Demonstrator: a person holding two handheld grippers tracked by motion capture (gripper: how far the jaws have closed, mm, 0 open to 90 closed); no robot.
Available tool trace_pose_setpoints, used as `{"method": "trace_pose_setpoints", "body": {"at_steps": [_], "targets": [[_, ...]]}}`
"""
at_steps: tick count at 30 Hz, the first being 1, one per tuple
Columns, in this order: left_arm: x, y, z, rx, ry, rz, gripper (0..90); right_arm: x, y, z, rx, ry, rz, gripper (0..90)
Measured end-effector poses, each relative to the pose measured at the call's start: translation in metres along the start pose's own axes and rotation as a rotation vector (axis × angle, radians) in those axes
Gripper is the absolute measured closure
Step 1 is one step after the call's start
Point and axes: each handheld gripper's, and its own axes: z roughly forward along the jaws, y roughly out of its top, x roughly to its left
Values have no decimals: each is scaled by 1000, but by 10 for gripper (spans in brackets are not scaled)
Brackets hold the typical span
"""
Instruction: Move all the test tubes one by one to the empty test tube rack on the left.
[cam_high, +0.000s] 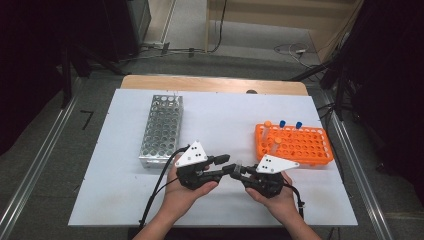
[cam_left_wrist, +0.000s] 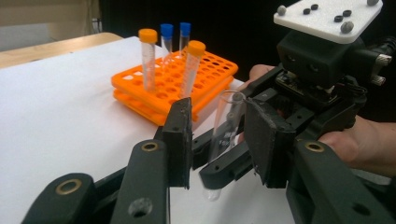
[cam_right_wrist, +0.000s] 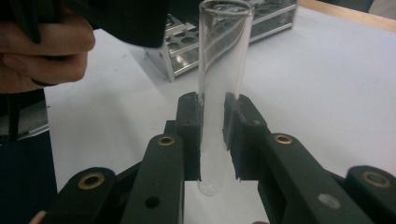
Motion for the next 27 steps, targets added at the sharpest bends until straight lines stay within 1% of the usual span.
{"method": "trace_pose_setpoints", "body": {"at_steps": [1, 6, 8, 11, 18, 21, 23, 24, 25, 27], "targets": [[-1, -1, 2, 1, -7, -1, 643, 1, 0, 1, 0, 5, -1, 739], [-5, -2, 7, 17, -17, 10, 688, 7, 2, 5, 5, 20, -18, 739], [-6, -3, 9, 27, -14, 18, 725, 9, 3, 6, 5, 30, -26, 738], [-8, -3, 11, 26, -9, 23, 747, 10, 3, 6, 4, 36, -32, 739], [-10, -3, 11, 28, 18, 53, 769, 9, 3, 6, 4, 49, -18, 738], [-9, -3, 11, 34, 14, 57, 771, 9, 2, 6, 3, 53, -11, 735], [-9, -3, 11, 32, 5, 50, 771, 9, 1, 6, -4, 52, -10, 729], [-8, -3, 10, 31, 3, 47, 771, 10, 0, 6, -9, 51, -8, 715], [-7, -2, 10, 29, 2, 46, 771, 10, 0, 6, -10, 51, -2, 682], [-6, -1, 8, 29, 7, 48, 772, 11, -1, 5, -16, 44, -7, 620]]}}
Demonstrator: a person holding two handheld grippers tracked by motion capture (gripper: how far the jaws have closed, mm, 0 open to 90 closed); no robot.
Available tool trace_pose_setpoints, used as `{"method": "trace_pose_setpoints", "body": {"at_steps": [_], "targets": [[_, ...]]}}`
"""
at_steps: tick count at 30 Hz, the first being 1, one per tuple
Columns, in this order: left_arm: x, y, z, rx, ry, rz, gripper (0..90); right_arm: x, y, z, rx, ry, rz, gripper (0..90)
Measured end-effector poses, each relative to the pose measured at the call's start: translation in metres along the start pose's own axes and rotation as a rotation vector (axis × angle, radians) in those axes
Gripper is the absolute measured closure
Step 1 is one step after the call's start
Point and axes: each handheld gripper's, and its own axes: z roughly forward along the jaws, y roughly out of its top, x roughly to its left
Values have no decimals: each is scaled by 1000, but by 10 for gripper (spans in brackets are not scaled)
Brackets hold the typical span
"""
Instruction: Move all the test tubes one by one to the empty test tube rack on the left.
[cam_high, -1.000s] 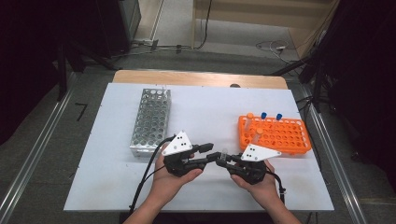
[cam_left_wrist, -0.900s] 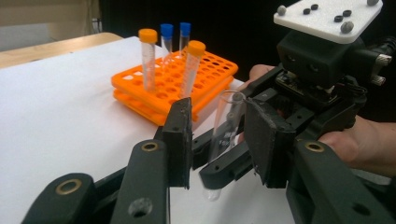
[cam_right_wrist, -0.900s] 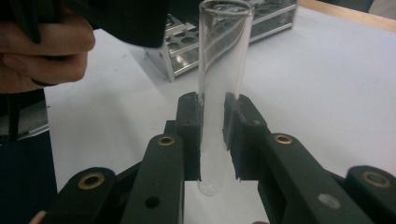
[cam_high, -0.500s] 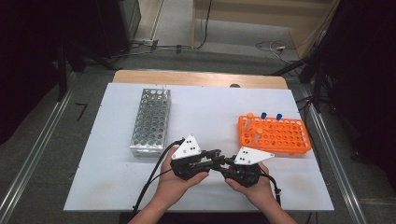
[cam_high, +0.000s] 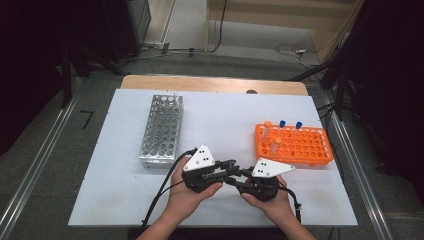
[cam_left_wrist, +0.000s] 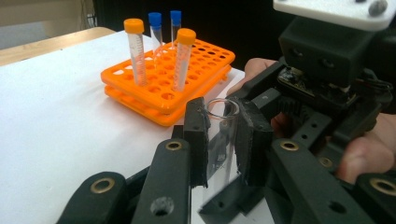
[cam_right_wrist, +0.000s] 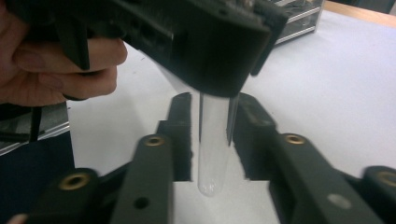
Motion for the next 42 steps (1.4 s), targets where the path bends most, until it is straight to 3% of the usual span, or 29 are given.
{"method": "trace_pose_setpoints", "body": {"at_steps": [8, 13, 27, 37, 42], "targets": [[11, 5, -12, -17, 36, 1, 772, -10, -5, -17, -42, -19, 36, 380], [24, 8, -22, -31, 70, -5, 772, -17, -8, -27, -51, -43, 35, 244], [59, 18, -40, -61, 167, -18, 772, -42, -20, -58, -71, -65, 91, 13], [88, 23, -49, -73, 224, -46, 772, -49, -32, -77, -36, -117, 78, 0], [102, 25, -51, -75, 253, -62, 772, -57, -36, -84, -52, -150, 109, 0]]}}
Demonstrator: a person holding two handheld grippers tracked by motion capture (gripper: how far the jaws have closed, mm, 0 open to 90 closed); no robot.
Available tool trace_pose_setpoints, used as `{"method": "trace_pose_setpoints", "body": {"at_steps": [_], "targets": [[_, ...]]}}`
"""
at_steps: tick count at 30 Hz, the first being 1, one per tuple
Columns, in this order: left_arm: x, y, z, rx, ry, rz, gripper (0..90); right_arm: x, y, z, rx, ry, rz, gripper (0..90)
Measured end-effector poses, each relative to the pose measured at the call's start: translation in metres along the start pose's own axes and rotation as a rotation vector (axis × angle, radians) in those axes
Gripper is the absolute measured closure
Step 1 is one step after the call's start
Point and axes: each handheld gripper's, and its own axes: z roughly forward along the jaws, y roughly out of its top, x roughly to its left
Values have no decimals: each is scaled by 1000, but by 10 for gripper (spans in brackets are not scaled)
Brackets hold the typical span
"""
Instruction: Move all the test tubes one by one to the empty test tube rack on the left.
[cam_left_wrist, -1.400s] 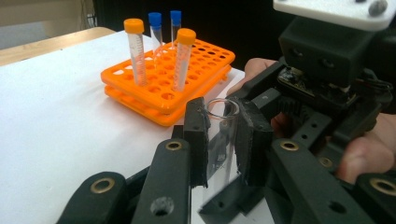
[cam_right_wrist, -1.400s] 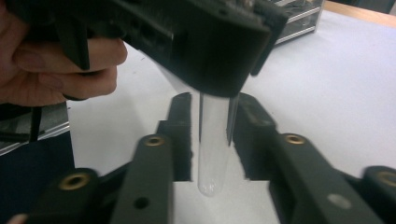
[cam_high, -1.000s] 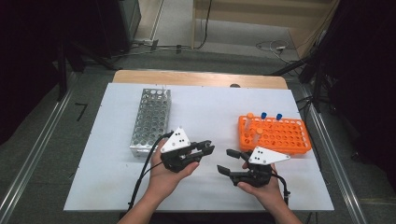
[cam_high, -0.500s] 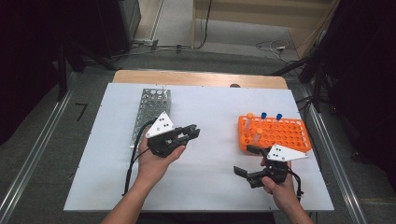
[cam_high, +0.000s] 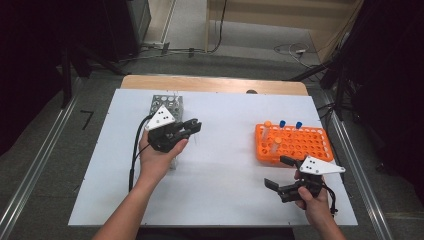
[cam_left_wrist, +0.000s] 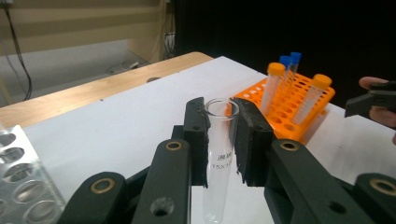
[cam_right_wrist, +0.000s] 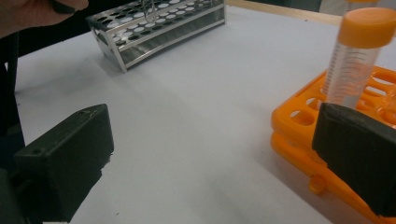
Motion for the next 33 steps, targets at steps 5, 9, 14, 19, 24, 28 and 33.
{"method": "trace_pose_setpoints", "body": {"at_steps": [5, 9, 14, 19, 24, 28, 33], "targets": [[14, 3, 2, 2, 35, -3, 772, -6, -2, -2, 0, -23, 5, 0], [24, 7, 3, 0, 61, -3, 772, -9, -2, -3, -6, -27, 12, 0], [39, 11, 5, -1, 90, -24, 772, -9, -3, -3, -8, -30, 14, 0], [53, 17, 8, 0, 135, -29, 772, -10, -3, -3, -8, -34, 18, 0], [65, 23, 12, -5, 177, -23, 772, -12, -3, -3, -9, -39, 20, 0], [74, 26, 16, -16, 203, -30, 772, -12, -4, -3, -8, -41, 21, 0], [87, 28, 19, -26, 260, -36, 772, -14, -5, -3, -6, -47, 23, 0]]}}
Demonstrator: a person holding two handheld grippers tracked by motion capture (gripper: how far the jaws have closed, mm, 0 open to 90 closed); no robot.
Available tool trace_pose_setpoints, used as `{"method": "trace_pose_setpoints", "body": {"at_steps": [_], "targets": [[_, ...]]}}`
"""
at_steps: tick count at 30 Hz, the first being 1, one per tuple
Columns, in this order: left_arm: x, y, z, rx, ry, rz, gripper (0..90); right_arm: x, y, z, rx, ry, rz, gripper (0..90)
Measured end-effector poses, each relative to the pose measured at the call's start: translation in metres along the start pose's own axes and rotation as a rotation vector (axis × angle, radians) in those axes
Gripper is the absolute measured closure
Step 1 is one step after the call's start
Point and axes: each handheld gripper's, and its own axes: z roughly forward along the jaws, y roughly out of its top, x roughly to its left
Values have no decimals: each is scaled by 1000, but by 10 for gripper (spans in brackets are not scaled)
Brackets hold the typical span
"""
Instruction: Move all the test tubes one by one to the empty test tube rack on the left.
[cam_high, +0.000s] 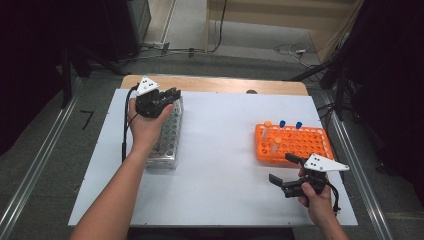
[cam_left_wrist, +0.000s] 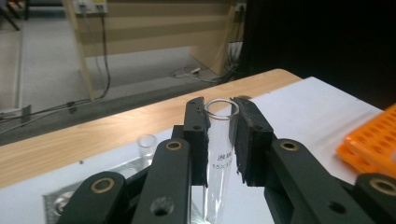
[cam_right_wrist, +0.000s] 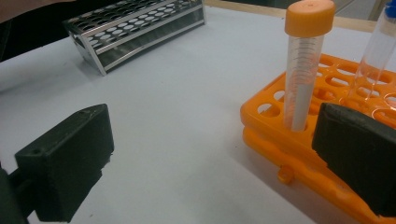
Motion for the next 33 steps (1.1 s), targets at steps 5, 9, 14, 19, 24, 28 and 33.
{"method": "trace_pose_setpoints", "body": {"at_steps": [5, 9, 14, 19, 24, 28, 33], "targets": [[6, 5, 6, 2, 36, 9, 772, -1, 0, 0, 0, -2, 4, 0], [11, 4, 13, 1, 53, -1, 772, -1, -1, 1, 2, -7, 4, 0], [14, 4, 23, 3, 89, -7, 772, -1, -1, 2, 4, -7, 2, 0], [17, 2, 31, 6, 101, -24, 772, -1, -1, 2, 6, -8, 3, 0], [17, -2, 36, 25, 103, -34, 771, -1, -1, 2, 6, -7, 4, 0], [16, -4, 38, 51, 113, -26, 771, -1, -1, 2, 6, -7, 2, 0], [15, -8, 42, 79, 118, -14, 771, -1, -1, 2, 4, -10, 0, 0]]}}
